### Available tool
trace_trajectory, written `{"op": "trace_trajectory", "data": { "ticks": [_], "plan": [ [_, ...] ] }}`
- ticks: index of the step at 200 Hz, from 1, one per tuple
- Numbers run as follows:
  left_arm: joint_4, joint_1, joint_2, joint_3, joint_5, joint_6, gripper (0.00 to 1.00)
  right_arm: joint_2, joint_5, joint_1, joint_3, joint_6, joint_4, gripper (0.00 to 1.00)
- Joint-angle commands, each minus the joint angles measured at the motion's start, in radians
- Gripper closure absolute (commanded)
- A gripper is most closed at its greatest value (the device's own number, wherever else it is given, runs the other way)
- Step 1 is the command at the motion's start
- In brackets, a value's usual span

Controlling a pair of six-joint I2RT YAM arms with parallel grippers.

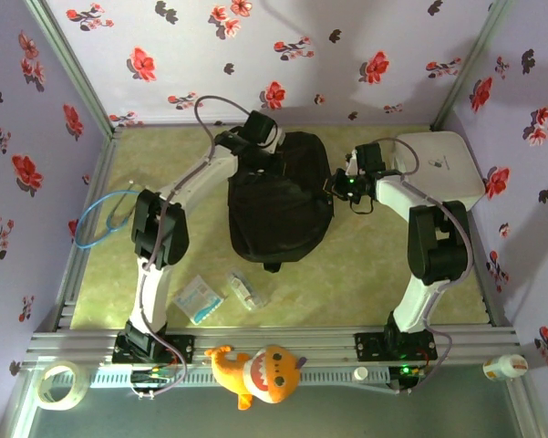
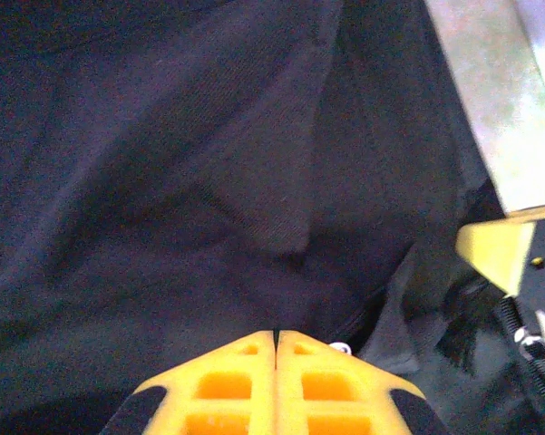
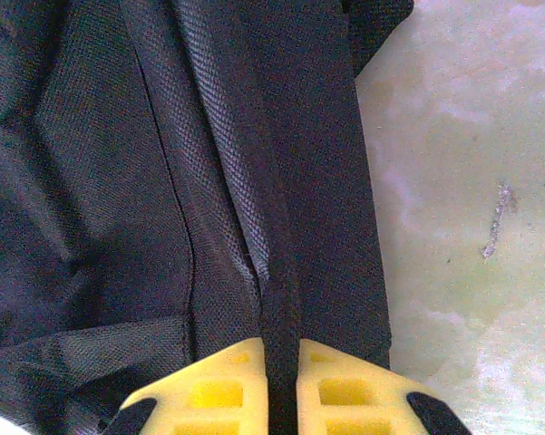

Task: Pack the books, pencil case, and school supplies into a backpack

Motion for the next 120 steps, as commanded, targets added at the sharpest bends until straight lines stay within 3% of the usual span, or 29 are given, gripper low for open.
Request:
{"op": "trace_trajectory", "data": {
  "ticks": [1, 71, 120],
  "plan": [
    [0.026, 0.05, -0.066, -0.074, -0.108, 0.036, 1.0, -0.023, 0.117, -0.016, 0.001, -0.02, -0.059, 0.95],
    [0.05, 0.146, -0.101, -0.2, -0.227, 0.049, 1.0, -0.017, 0.225, -0.021, 0.02, -0.02, -0.102, 0.96],
    [0.051, 0.173, -0.116, -0.229, -0.235, 0.023, 1.0, 0.006, 0.281, -0.021, 0.046, -0.05, -0.112, 0.96]
  ]
}}
